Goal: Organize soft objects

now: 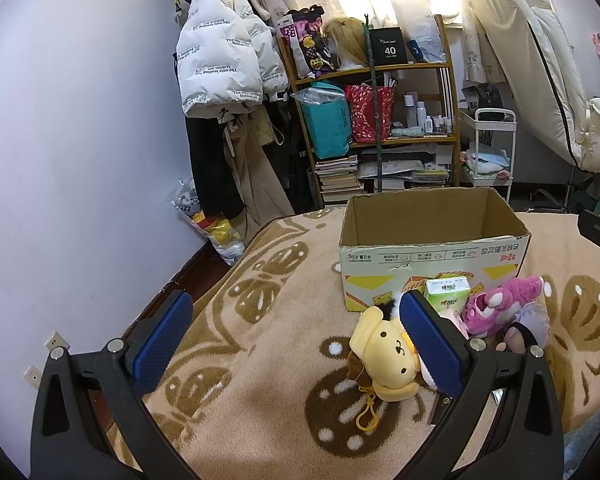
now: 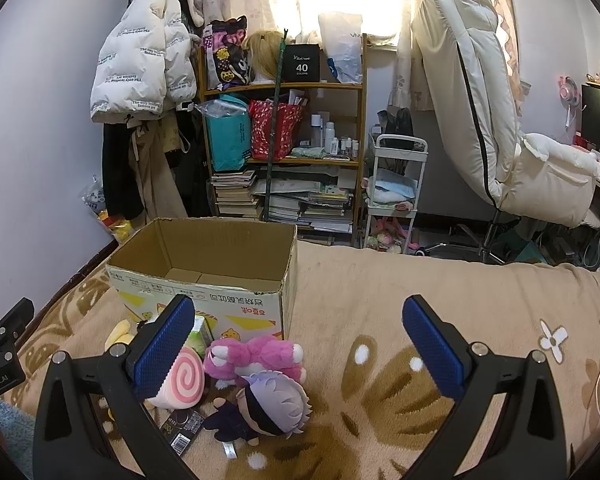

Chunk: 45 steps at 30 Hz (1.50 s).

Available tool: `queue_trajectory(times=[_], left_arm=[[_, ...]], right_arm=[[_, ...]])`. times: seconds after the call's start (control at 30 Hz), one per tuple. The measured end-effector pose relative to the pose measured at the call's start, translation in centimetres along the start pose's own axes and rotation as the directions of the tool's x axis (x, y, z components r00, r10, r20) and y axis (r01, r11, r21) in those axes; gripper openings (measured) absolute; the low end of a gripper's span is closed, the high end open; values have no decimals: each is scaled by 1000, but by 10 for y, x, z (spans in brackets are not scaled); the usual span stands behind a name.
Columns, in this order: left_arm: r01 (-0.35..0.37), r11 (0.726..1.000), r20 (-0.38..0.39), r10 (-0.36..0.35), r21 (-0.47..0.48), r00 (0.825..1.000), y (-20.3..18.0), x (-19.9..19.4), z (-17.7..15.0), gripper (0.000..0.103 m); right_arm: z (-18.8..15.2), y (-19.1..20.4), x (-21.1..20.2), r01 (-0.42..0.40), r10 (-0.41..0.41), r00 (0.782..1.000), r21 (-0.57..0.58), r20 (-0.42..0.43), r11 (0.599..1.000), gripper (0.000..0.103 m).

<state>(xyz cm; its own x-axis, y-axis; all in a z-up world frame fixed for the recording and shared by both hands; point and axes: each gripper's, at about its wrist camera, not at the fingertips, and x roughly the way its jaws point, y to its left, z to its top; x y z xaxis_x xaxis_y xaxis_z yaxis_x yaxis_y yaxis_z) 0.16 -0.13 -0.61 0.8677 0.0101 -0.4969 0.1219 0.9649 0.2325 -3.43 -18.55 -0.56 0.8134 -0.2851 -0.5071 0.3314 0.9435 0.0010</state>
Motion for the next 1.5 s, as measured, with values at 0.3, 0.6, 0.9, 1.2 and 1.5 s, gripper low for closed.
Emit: queue_trajectory(times=[0.3,0.6,0.9,1.2,1.5], left_arm=[[-1,1000,-1,1,-1,1000,-1,0,0,102],[-2,1000,-1,2,0,1000,-1,0,0,102],[-3,1000,-1,3,1,1000,-2,0,1,102],[-3,1000,-1,3,2,1000,-2,-1,1,102],[-6,1000,-12,7,18,1000,-4,1,0,102]], right_arm=[[1,0,0,-1,1,1000,-2,-2,1000,103],[-3,-1,1,0,0,1000,-2,-5,1000,103],[-3,0,1,0,0,1000,-3,-7,1000,103],[-2,0,1,0,0,1000,-3,-8,1000,103],[-17,2,8,1,-1,1000,-15,-8,1000,103]])
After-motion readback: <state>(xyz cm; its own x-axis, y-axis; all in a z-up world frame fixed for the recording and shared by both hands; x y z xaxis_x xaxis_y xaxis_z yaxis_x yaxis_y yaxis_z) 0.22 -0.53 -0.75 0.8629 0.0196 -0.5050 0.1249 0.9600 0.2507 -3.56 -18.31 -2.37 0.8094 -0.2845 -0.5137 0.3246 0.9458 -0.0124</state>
